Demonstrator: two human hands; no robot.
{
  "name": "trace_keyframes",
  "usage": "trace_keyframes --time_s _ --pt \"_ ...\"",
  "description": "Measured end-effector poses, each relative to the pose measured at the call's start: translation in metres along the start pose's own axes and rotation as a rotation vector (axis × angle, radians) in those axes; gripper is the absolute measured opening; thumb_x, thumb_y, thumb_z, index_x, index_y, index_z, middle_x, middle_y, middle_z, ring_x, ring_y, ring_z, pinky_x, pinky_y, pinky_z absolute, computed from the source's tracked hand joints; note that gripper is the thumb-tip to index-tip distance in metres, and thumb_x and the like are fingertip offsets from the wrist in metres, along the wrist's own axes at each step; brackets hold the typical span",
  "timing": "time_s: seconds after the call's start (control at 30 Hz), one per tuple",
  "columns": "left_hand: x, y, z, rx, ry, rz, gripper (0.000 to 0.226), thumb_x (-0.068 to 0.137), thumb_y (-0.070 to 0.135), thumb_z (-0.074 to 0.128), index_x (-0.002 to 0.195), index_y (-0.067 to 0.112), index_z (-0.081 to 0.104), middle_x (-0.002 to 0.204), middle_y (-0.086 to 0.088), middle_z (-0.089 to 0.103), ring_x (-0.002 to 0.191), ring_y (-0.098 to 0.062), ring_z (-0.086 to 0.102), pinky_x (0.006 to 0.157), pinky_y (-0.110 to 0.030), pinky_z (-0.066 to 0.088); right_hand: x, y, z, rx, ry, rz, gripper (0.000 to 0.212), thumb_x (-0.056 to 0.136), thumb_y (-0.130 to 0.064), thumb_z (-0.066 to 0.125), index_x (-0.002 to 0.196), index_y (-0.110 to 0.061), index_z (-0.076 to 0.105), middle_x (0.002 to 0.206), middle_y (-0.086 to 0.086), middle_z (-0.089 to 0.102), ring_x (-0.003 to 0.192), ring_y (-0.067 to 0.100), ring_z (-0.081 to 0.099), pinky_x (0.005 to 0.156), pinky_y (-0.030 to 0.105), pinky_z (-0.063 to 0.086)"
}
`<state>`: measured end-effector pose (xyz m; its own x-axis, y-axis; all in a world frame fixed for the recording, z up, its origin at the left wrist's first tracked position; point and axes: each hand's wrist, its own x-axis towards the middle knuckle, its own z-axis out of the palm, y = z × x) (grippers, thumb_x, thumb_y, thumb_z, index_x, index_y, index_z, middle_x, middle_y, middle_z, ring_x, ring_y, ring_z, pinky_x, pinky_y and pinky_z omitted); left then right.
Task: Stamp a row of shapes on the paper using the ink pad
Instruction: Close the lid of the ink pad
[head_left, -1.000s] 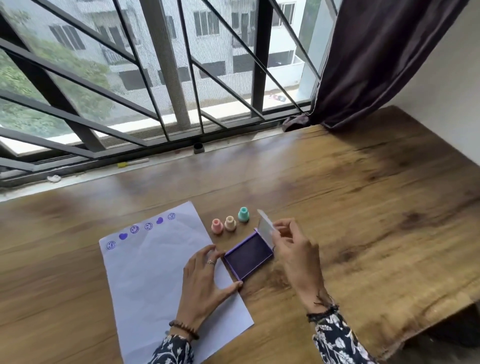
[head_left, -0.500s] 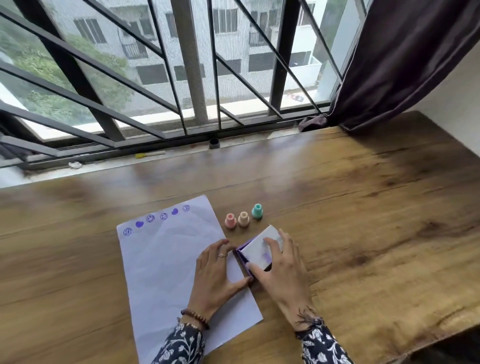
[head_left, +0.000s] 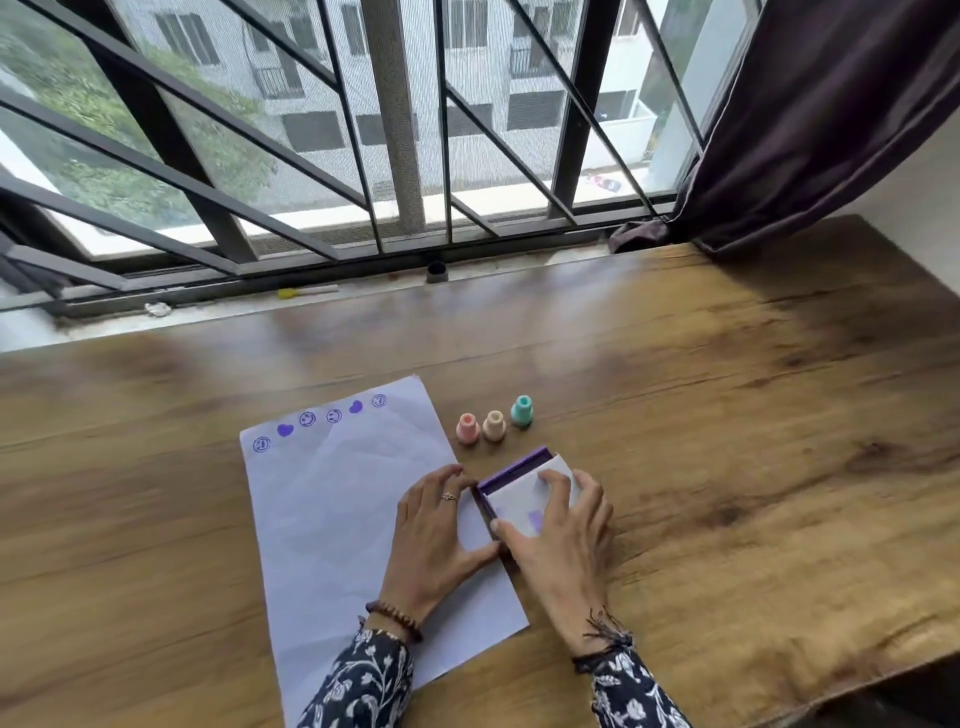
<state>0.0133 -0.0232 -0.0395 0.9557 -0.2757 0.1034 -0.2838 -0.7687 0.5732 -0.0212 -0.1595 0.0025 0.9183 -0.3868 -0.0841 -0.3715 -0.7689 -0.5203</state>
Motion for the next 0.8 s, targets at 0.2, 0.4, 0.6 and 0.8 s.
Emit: trace_keyframes --time_s 0.2,0.4,0.6,0.8 --pt "0.001 0.003 -0.001 -0.017 -0.003 -0.001 0.064 0.062 0.06 0.054 0.114 0.023 0.052 0.127 -0.004 0.052 0.118 -0.017 0.041 0.096 -0.03 0.028 0.002 0.003 -0.003 0.004 0.007 -0.026 0.071 0.062 -0.043 0.076 0.122 -0.02 0.045 0.133 0.012 0.035 0.117 0.03 0.035 0.094 0.04 0.037" --pt "0.001 0.002 0.0 -0.014 0.013 0.007 0.063 0.062 0.058 0.054 0.114 0.023 0.052 0.128 -0.004 0.052 0.117 -0.012 0.036 0.096 -0.03 0.028 0.0 0.003 0.0 -0.009 0.025 -0.047 0.07 0.062 -0.044 0.076 0.121 -0.02 0.046 0.132 0.012 0.037 0.117 0.031 0.038 0.094 0.041 0.038" --pt "0.001 0.001 -0.001 0.0 -0.006 0.002 0.064 0.062 0.057 0.054 0.116 0.023 0.051 0.129 -0.002 0.05 0.12 -0.016 0.04 0.098 -0.028 0.027 0.004 0.002 0.006 -0.013 0.04 -0.017 0.07 0.062 -0.048 0.075 0.12 -0.021 0.046 0.132 0.012 0.039 0.119 0.031 0.038 0.097 0.043 0.035" --pt "0.002 0.0 0.001 0.011 -0.024 0.022 0.073 0.062 0.061 0.055 0.124 0.023 0.047 0.132 0.001 0.048 0.122 -0.014 0.039 0.1 -0.026 0.025 0.012 -0.003 0.012 -0.03 0.102 0.009 0.07 0.057 -0.05 0.077 0.115 -0.022 0.05 0.13 0.013 0.044 0.115 0.033 0.043 0.094 0.046 0.037"
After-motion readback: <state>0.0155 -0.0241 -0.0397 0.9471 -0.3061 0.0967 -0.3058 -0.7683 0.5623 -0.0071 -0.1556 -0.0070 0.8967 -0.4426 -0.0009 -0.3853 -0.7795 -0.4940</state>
